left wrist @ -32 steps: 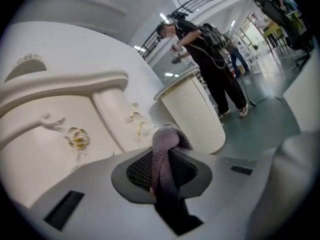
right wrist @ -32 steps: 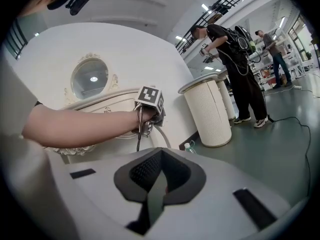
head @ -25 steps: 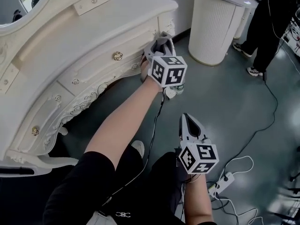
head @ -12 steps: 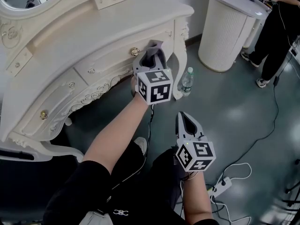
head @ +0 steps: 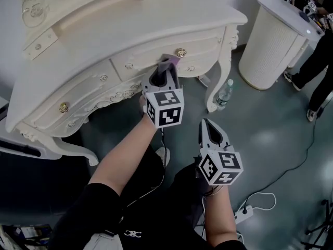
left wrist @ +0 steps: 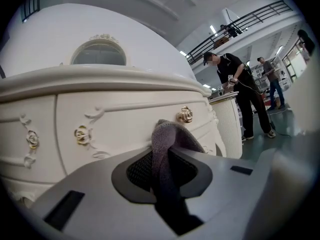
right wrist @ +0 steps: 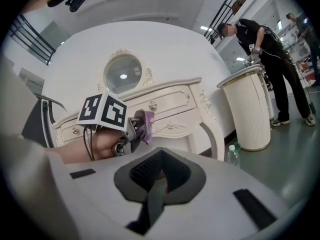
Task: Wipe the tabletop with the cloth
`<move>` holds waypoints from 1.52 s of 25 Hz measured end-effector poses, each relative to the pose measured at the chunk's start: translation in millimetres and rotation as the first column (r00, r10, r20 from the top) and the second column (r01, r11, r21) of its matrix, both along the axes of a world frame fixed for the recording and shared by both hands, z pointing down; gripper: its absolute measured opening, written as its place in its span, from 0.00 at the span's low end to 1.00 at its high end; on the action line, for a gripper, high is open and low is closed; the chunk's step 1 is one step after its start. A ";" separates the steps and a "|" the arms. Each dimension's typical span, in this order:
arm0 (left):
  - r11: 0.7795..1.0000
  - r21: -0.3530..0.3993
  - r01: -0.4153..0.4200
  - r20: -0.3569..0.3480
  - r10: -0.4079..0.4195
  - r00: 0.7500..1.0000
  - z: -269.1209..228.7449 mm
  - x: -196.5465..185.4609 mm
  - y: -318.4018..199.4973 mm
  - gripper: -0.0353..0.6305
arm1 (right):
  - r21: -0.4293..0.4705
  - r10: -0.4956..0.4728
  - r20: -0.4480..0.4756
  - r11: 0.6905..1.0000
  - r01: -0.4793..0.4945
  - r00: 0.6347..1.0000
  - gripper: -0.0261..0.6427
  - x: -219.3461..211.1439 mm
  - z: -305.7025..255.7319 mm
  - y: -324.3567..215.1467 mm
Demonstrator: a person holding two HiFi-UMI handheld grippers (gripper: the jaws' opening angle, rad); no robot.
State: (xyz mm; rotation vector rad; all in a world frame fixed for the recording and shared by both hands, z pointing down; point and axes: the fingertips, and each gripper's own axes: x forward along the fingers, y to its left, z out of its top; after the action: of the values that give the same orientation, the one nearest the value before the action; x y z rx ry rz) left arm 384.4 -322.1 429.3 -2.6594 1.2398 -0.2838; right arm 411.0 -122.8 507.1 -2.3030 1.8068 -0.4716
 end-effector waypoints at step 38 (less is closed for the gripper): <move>0.995 0.088 0.052 0.037 -0.056 0.998 5.7 -72.0 -14.1 0.15 | -0.014 -0.090 -0.009 0.996 0.090 0.996 0.05 -29.4 8.3 -30.4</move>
State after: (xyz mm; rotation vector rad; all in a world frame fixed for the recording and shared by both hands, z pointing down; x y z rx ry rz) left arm 312.4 -336.2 435.0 -2.5388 1.2834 -0.2820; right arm 381.7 -153.2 515.4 -2.2434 1.9246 -0.4882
